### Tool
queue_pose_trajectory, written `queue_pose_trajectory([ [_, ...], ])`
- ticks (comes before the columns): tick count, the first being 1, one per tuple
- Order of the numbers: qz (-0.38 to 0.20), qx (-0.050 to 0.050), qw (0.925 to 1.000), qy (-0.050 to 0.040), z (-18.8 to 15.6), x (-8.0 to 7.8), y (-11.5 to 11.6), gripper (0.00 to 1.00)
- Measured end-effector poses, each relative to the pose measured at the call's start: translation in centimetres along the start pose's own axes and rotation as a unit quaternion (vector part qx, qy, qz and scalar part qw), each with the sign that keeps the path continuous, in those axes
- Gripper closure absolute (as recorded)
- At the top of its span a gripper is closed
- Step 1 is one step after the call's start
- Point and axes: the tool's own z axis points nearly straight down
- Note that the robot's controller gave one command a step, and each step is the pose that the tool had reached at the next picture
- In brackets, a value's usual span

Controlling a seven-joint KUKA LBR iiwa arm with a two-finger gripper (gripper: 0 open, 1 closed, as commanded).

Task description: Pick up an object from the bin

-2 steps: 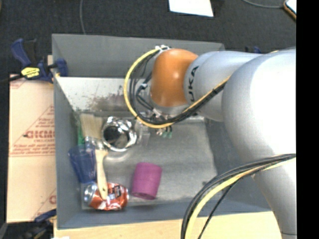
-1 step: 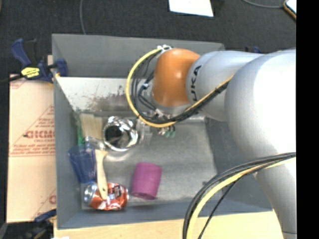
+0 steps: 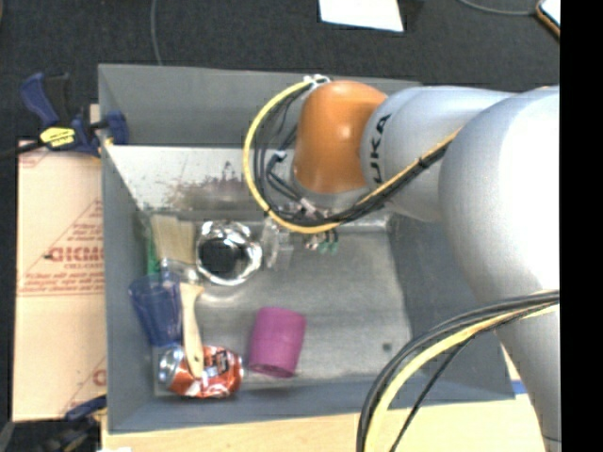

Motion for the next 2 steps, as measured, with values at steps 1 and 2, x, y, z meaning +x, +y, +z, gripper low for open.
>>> queue_pose_trajectory([
  [1,0.000,0.000,1.0000,0.0005,-3.8,-0.1,-0.1,1.00],
  [2,-0.001,0.000,1.0000,-0.0043,-6.8,-0.3,-0.1,1.00],
])
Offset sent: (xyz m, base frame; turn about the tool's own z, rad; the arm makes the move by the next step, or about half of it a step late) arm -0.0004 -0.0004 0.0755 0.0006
